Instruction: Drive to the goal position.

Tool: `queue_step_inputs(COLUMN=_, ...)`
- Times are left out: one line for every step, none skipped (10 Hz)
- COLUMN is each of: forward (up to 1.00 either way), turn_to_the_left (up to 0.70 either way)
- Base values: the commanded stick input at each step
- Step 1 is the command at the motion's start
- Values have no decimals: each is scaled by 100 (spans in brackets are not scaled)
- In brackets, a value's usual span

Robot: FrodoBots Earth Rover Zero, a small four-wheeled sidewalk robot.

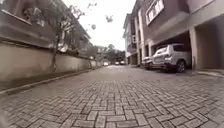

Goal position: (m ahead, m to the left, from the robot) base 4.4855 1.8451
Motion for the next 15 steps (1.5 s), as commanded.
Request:
queue_step_inputs(forward=50, turn_to_the_left=0)
queue_step_inputs(forward=50, turn_to_the_left=0)
queue_step_inputs(forward=50, turn_to_the_left=0)
queue_step_inputs(forward=50, turn_to_the_left=0)
queue_step_inputs(forward=50, turn_to_the_left=0)
queue_step_inputs(forward=50, turn_to_the_left=0)
queue_step_inputs(forward=50, turn_to_the_left=0)
queue_step_inputs(forward=50, turn_to_the_left=0)
queue_step_inputs(forward=50, turn_to_the_left=0)
queue_step_inputs(forward=50, turn_to_the_left=0)
queue_step_inputs(forward=50, turn_to_the_left=0)
queue_step_inputs(forward=50, turn_to_the_left=0)
queue_step_inputs(forward=50, turn_to_the_left=0)
queue_step_inputs(forward=50, turn_to_the_left=0)
queue_step_inputs(forward=50, turn_to_the_left=0)
